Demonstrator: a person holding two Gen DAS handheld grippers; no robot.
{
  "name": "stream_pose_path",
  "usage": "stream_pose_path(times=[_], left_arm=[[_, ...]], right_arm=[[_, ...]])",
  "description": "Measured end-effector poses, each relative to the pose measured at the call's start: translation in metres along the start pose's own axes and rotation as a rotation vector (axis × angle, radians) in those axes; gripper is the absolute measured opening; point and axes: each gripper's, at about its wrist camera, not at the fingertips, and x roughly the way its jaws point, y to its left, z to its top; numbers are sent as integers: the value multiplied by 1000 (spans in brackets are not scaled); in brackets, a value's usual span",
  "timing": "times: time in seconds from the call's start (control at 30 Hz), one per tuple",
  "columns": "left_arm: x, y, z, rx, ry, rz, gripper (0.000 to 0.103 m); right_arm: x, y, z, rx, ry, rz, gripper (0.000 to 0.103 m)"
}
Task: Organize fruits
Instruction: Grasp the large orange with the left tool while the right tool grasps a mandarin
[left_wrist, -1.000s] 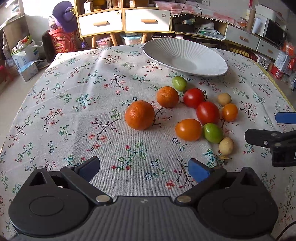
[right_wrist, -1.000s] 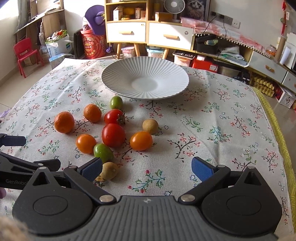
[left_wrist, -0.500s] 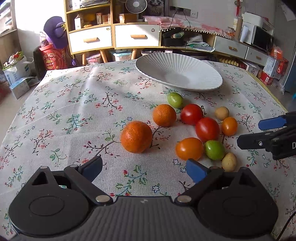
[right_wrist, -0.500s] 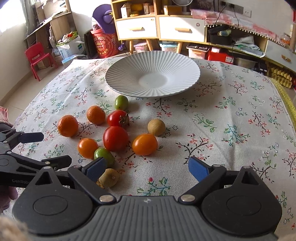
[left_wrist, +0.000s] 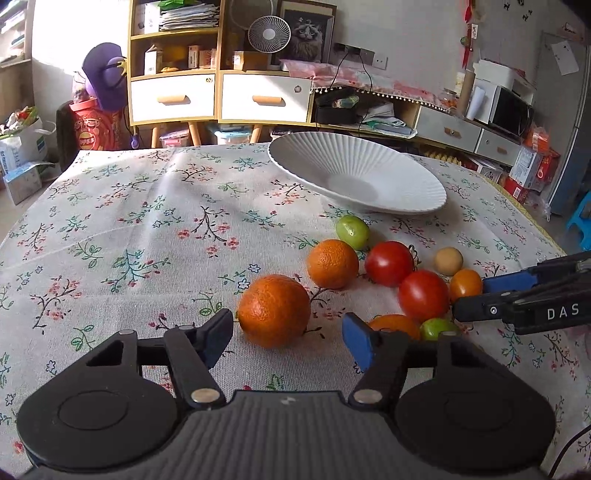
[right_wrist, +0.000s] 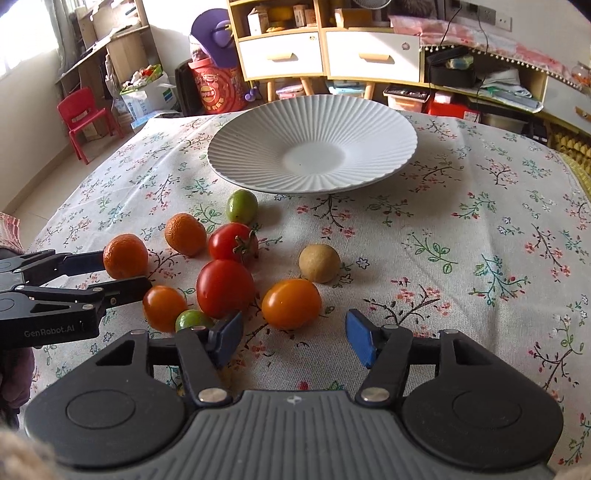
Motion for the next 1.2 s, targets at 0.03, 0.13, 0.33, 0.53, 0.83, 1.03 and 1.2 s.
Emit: stream_pose_path(times=[0.03, 0.13, 0.33, 0.53, 0.83, 1.03, 1.2], left_arm=[[1, 2, -1, -7, 1, -7, 52], [3, 5, -2, -20, -5, -8, 43], [2, 9, -1, -36, -8, -7, 34], [1, 8, 2, -38, 13, -2, 33], [-5, 4, 17, -72, 7, -31, 32], [-9, -4, 33, -74, -32, -34, 32], [-10, -15, 47, -52, -57, -44, 32]], right_arm=[[0, 0, 0, -4, -5, -1, 52], [0, -1, 1, -9, -17, -4, 46], [2, 0, 1, -23, -27, -5, 33], [0, 1, 2, -34, -28, -14, 31], [-5, 5, 9, -18, -41, -12, 31], [-10, 9, 24, -15, -78, -1, 31], [-12, 8, 37, -24, -114, -3, 31]])
